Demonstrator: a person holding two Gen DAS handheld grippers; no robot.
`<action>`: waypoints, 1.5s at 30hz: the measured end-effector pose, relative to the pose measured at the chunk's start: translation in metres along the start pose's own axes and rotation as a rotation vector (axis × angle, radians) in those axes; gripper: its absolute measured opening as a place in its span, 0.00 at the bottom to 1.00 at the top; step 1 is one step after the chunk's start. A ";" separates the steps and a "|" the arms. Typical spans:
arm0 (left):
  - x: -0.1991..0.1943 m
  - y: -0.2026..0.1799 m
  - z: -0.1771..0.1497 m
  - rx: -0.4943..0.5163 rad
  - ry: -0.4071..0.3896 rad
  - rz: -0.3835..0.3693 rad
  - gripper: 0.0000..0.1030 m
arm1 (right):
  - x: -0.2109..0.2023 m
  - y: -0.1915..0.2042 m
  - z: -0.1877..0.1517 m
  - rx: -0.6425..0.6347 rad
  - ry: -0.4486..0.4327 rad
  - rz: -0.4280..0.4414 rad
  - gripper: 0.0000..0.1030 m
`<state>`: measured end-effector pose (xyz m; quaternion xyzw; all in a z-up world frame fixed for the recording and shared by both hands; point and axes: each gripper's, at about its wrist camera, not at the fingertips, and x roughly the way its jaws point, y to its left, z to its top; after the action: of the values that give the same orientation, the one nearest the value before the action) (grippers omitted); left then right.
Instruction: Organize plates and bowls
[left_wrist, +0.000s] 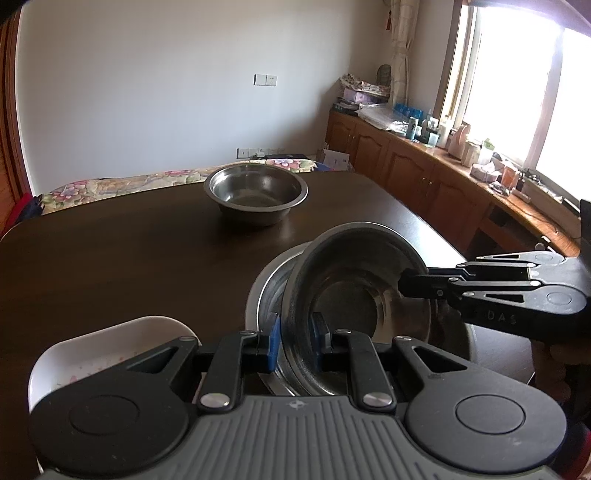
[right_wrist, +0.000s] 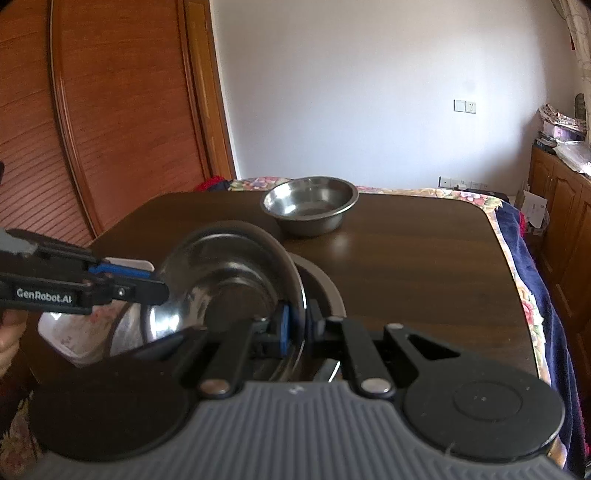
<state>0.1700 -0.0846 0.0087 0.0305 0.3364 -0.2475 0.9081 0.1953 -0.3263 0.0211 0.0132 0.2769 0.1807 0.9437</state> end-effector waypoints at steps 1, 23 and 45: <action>0.002 -0.001 -0.001 0.000 0.004 0.000 0.45 | 0.001 -0.001 0.000 0.008 0.006 0.007 0.11; 0.007 0.000 -0.001 0.009 -0.003 0.005 0.47 | 0.003 -0.002 -0.002 -0.015 -0.023 0.015 0.16; -0.017 -0.012 0.012 0.070 -0.136 0.028 0.68 | -0.019 0.004 0.008 -0.079 -0.131 -0.003 0.24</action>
<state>0.1608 -0.0906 0.0301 0.0502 0.2644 -0.2478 0.9307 0.1836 -0.3286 0.0385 -0.0127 0.2074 0.1890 0.9598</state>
